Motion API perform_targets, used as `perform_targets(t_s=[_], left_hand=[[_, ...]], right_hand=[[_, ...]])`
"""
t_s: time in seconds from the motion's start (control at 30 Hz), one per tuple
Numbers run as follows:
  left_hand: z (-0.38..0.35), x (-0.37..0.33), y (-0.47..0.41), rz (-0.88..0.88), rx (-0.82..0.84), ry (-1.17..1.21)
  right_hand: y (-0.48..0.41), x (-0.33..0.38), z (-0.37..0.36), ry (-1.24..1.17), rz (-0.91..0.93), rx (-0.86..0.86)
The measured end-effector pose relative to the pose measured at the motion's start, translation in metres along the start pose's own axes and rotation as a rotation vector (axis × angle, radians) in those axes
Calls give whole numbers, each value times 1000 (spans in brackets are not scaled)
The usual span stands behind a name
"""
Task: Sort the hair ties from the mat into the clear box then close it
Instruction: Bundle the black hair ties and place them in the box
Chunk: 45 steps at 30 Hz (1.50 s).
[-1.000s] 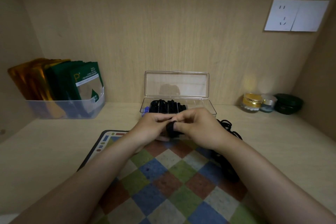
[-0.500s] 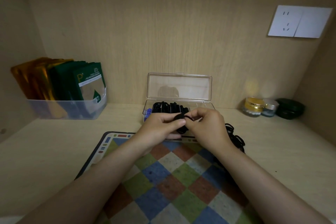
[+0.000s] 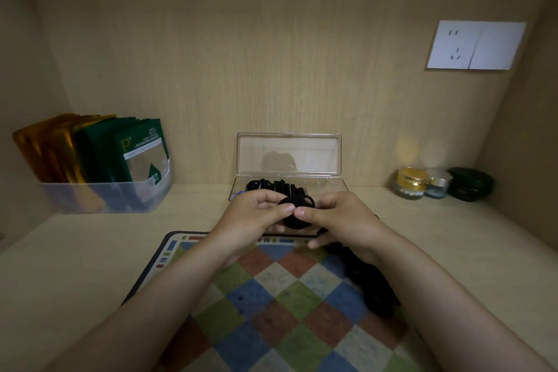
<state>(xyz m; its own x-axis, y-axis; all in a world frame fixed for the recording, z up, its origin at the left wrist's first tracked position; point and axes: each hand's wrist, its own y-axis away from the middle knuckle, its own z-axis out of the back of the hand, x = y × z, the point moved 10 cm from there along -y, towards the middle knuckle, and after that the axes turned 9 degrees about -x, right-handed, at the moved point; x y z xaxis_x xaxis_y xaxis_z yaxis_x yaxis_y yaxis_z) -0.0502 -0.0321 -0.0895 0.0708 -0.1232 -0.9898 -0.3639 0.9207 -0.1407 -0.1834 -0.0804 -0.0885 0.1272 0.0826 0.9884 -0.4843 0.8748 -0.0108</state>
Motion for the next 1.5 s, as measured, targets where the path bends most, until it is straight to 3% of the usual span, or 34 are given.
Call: perform_targets(t_s=[0.17, 0.27, 0.43, 0.67, 1.1, 1.3, 1.5], left_hand=[[-10, 0, 1, -10, 5, -19], [-20, -3, -5, -55, 45, -147], [-30, -31, -28, -174, 116, -458], [-17, -37, -81, -241, -44, -659], [-35, -18, -76, -524, 35, -883], [-43, -18, -70, -611, 77, -946], [-47, -14, -69, -622, 126, -994]], right_hand=[[-2, -5, 9, -81, -56, -25], [-7, -4, 19, -94, -89, -57], [-28, 11, 46, 37, -109, -189], [-76, 33, 71, 491, -16, -411], [-106, 22, 33, 1296, 29, -259], [-108, 15, 27, 1341, -48, -115], [-90, 30, 31, 1128, 6, 48]])
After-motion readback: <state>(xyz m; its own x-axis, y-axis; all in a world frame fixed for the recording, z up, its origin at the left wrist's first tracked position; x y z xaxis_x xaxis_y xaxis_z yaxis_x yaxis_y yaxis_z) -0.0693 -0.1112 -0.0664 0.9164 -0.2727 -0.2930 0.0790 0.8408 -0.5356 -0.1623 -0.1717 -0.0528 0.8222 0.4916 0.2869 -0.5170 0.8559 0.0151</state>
